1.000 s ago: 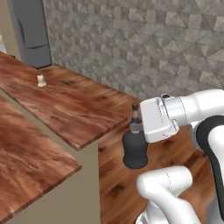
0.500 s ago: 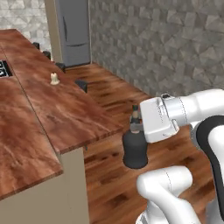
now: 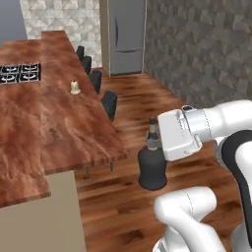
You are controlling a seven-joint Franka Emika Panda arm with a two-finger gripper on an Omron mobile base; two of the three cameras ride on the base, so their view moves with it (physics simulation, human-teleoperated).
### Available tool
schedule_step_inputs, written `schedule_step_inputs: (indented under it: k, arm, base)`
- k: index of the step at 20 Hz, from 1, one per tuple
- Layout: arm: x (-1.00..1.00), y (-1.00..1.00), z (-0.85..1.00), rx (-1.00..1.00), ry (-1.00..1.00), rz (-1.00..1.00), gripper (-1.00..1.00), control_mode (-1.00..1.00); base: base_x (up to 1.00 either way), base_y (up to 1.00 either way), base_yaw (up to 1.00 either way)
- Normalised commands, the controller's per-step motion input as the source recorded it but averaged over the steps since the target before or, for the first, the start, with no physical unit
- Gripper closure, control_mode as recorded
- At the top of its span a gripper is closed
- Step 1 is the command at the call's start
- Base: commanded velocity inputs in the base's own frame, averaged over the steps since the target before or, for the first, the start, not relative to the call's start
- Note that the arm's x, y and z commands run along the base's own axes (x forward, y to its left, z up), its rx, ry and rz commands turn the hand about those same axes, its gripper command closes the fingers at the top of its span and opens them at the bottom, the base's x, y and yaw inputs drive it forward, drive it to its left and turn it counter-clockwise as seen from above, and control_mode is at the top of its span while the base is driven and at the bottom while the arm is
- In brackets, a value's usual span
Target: Get the candle and the liquor from the cabinet and move them to the dining counter.
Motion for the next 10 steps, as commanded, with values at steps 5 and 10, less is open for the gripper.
schedule_step_inputs:
  k: [5,10]
  arm:
    - [0.0,0.0,0.0,0.0,0.0,0.0,1.0,1.0]
    - [0.0,0.0,0.0,0.0,0.0,0.0,1.0,1.0]
  base:
    - [0.65,-0.58,0.41]
    - [0.67,-0.58,0.41]
